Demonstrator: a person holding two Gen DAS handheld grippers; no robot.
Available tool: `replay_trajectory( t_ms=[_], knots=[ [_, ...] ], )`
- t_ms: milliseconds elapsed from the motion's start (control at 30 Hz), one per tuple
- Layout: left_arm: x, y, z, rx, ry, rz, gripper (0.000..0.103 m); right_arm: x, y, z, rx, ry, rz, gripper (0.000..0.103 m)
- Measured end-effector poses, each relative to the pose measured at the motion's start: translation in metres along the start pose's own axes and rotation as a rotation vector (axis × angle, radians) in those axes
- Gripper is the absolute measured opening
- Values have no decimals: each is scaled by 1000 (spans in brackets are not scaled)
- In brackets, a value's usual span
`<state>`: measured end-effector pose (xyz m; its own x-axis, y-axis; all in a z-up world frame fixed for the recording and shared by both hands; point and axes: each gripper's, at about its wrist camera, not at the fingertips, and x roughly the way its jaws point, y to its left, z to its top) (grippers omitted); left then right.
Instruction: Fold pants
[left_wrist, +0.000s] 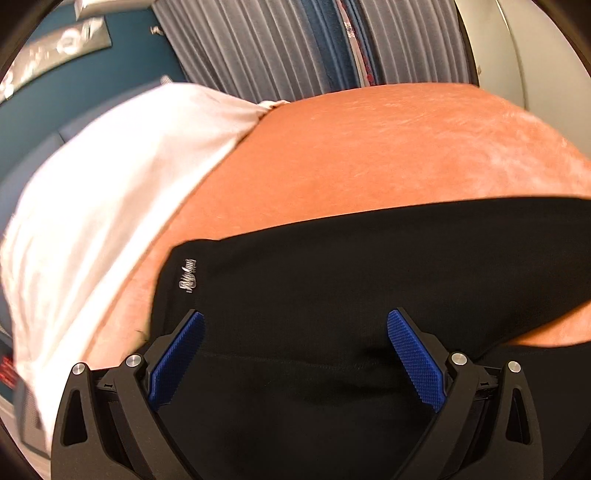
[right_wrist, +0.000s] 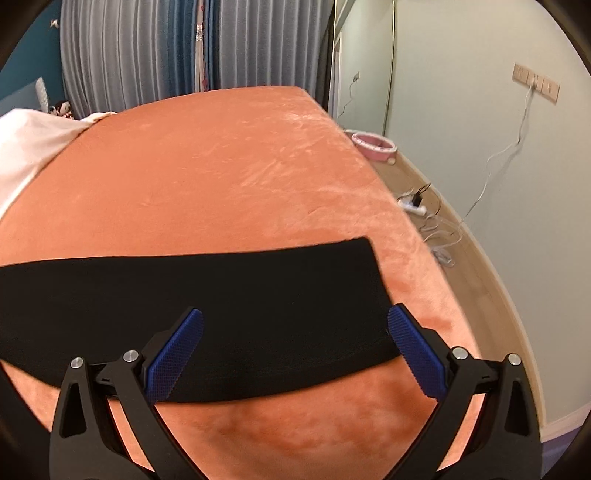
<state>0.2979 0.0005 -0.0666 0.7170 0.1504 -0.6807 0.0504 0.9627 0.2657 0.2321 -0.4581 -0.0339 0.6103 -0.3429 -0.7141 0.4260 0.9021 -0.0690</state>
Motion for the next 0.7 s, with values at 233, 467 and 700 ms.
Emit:
replay_trajectory(
  t_ms=[233, 467, 700],
  knots=[
    [47, 43, 44, -1, 47, 36, 98, 26, -44, 32, 103, 4, 20, 98],
    [158, 143, 76, -148, 227, 174, 98, 92, -72, 44, 142, 168, 57, 98],
    [225, 180, 59, -325, 374, -22, 98, 109, -38, 31, 43, 185, 92, 87]
  ],
)
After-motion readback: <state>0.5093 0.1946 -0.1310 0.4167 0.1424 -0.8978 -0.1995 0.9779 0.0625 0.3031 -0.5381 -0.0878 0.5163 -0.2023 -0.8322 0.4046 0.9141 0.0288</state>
